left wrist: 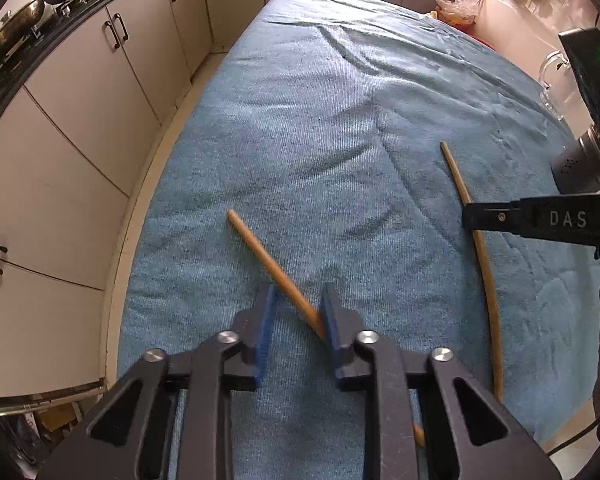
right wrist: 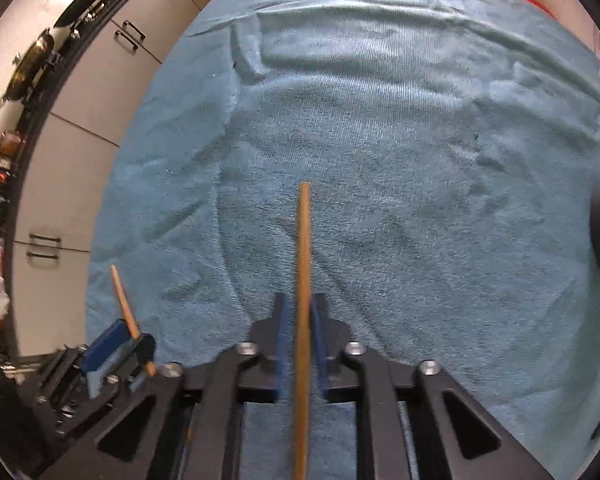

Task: Organize utensils
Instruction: 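Close the left tool on one chopstick while the right tool closes on the other, then lift both held chopsticks upright and carry them over the black cup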

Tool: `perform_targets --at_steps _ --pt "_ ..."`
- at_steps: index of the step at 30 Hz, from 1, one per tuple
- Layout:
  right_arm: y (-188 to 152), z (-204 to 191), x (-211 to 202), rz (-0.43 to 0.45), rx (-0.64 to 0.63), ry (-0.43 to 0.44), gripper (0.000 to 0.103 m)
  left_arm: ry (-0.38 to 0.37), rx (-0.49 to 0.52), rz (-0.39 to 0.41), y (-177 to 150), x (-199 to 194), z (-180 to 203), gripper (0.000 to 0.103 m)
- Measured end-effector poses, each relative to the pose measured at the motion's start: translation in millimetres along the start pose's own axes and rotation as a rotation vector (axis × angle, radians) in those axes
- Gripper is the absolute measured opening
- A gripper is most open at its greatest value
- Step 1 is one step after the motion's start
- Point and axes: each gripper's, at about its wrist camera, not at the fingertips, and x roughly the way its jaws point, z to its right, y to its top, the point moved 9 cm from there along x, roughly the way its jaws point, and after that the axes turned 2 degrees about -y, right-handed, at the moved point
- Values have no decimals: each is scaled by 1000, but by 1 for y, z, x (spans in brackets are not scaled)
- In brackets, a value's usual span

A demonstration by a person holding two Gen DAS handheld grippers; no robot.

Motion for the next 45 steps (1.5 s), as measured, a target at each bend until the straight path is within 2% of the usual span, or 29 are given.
perform_targets --at_steps 4,9,24,35,45 --pt "1 0 -4 22 13 30 7 -27 -16 3 3 0 1 12" --pt "0 9 -35 105 10 56 7 -46 -23 19 8 -5 6 6" --pt "-24 16 -139 371 -41 128 7 -58 -13 196 42 -80 25 6" --pt "-32 35 -175 457 -37 150 7 -77 -3 281 54 -122 49 6" --pt "-35 58 -204 524 -9 159 7 -86 23 323 64 -144 70 6"
